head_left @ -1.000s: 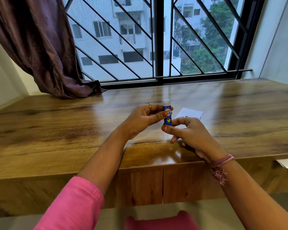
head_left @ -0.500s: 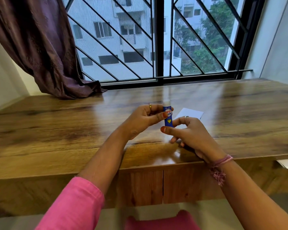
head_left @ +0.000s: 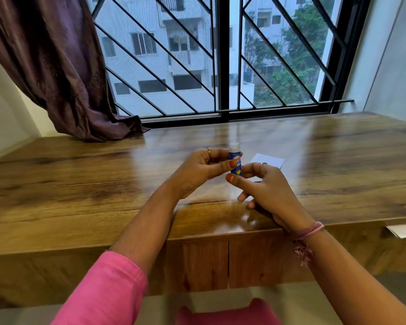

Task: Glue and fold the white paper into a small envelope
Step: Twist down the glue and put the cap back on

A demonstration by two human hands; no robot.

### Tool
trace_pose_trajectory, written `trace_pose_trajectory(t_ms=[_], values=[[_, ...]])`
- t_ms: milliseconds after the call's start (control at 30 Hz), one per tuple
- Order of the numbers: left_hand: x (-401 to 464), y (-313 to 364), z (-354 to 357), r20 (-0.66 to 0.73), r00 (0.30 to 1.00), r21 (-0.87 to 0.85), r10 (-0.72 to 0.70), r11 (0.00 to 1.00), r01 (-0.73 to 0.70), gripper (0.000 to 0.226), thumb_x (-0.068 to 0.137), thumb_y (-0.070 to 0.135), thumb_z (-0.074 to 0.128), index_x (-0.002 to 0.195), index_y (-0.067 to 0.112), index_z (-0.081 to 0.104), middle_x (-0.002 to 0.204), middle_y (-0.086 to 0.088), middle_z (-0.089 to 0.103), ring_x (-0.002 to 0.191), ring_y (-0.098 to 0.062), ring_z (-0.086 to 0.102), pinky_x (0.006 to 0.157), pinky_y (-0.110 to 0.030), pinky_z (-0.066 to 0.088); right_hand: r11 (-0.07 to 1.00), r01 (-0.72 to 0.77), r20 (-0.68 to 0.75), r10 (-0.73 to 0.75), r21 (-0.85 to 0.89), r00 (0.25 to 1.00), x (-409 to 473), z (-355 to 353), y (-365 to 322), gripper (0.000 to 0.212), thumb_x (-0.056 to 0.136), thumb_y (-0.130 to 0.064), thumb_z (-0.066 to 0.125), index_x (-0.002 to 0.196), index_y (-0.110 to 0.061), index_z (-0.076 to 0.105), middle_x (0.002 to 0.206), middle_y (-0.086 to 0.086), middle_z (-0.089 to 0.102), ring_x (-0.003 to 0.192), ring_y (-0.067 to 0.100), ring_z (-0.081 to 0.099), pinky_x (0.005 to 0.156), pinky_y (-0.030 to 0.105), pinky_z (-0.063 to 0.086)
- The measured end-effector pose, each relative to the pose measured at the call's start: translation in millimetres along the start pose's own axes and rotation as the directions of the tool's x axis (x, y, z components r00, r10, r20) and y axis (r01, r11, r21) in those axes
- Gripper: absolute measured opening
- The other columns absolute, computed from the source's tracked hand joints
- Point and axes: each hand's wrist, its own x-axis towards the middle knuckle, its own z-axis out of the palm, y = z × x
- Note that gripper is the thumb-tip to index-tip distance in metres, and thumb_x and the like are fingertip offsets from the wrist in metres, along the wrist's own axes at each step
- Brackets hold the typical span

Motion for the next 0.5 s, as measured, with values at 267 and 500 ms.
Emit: trace_pose_trajectory(t_ms=[267, 500], values=[[4, 3, -28, -0.439, 0.887, 0.164, 0.140, 0.984, -0.074, 0.021, 0.090, 0.026, 0.062, 0.110, 0.023, 0.063, 0.091, 0.012, 0.067, 0.077, -0.002, 0.064, 0.070, -0.023, 0.054, 0.998, -0.054, -0.014, 0.053, -0.024, 0.998, 5, 1, 7, 0.028, 0.072, -0.023, 0.081, 0.090, -0.009, 0.065, 0.069, 0.000, 0.067, 0.045, 0.013, 0.061, 0.038, 0.019, 0.043], [2, -19, -50, -0.589, 0.808, 0.523, 0.011, 0.767, 0.371, 0.033, 0.092, 0.030, 0.059, 0.123, 0.018, 0.057, 0.116, -0.004, 0.061, 0.101, -0.017, 0.058, 0.076, -0.023, 0.048, 0.996, -0.046, 0.000, 0.046, -0.075, 0.999, 4, 1, 8, 0.027, 0.072, -0.028, 0.081, 0.089, -0.014, 0.065, 0.066, -0.002, 0.070, 0.046, 0.010, 0.061, 0.040, 0.017, 0.044]])
